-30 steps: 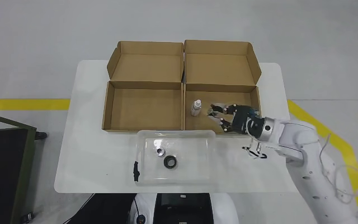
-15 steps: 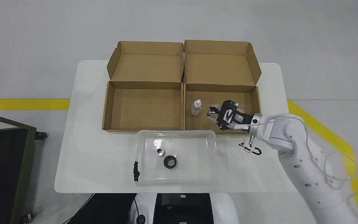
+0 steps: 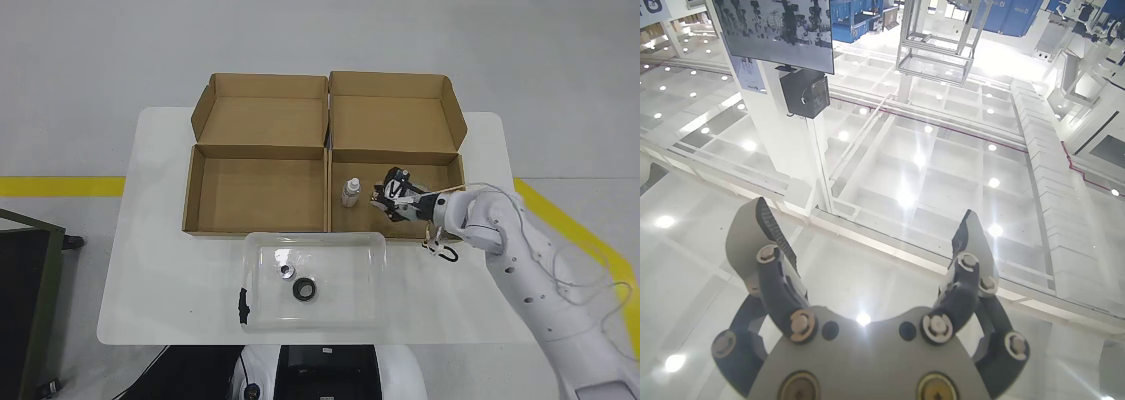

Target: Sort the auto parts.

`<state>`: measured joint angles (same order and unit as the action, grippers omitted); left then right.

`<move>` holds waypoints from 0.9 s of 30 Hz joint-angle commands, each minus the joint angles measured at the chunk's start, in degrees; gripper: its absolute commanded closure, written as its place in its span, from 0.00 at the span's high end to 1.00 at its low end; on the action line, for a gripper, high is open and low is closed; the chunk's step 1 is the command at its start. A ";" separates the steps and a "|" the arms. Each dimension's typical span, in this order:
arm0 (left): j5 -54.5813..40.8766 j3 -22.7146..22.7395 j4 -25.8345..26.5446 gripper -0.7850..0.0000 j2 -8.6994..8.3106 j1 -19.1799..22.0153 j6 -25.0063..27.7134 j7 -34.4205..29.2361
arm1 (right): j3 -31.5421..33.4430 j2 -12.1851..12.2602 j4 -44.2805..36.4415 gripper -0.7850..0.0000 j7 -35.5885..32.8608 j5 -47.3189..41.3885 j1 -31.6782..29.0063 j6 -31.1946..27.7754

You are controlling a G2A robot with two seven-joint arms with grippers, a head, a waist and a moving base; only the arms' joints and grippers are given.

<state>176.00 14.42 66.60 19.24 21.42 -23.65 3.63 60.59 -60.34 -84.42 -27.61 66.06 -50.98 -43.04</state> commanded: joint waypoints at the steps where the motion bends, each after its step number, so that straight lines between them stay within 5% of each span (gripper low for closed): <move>1: 0.00 0.00 0.00 1.00 0.00 0.00 0.00 0.00 | -0.68 -0.19 1.12 0.00 -0.43 0.38 0.88 0.09; 9: 0.00 0.00 0.00 1.00 0.00 0.00 0.00 0.00 | -3.07 -0.96 5.05 0.00 -1.60 1.18 3.83 0.45; 20: 0.00 0.00 0.00 1.00 0.00 0.00 0.00 0.00 | -5.46 -1.76 7.57 0.24 -1.89 1.66 5.43 0.65; 23: 0.00 0.00 0.00 1.00 0.00 0.00 0.00 0.00 | -5.74 -1.88 7.69 0.47 -1.92 1.78 5.70 0.69; 25: 0.00 0.00 0.00 1.00 0.00 0.00 0.00 0.00 | -5.79 -1.91 7.50 0.86 -2.18 2.12 5.89 0.80; 27: 0.00 0.00 0.00 1.00 0.00 0.00 0.00 0.00 | -5.73 -1.91 6.98 1.00 -2.39 2.42 5.92 1.04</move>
<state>176.00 14.42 66.60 19.24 21.42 -23.65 3.63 54.81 -62.25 -77.20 -29.96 68.45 -45.05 -42.07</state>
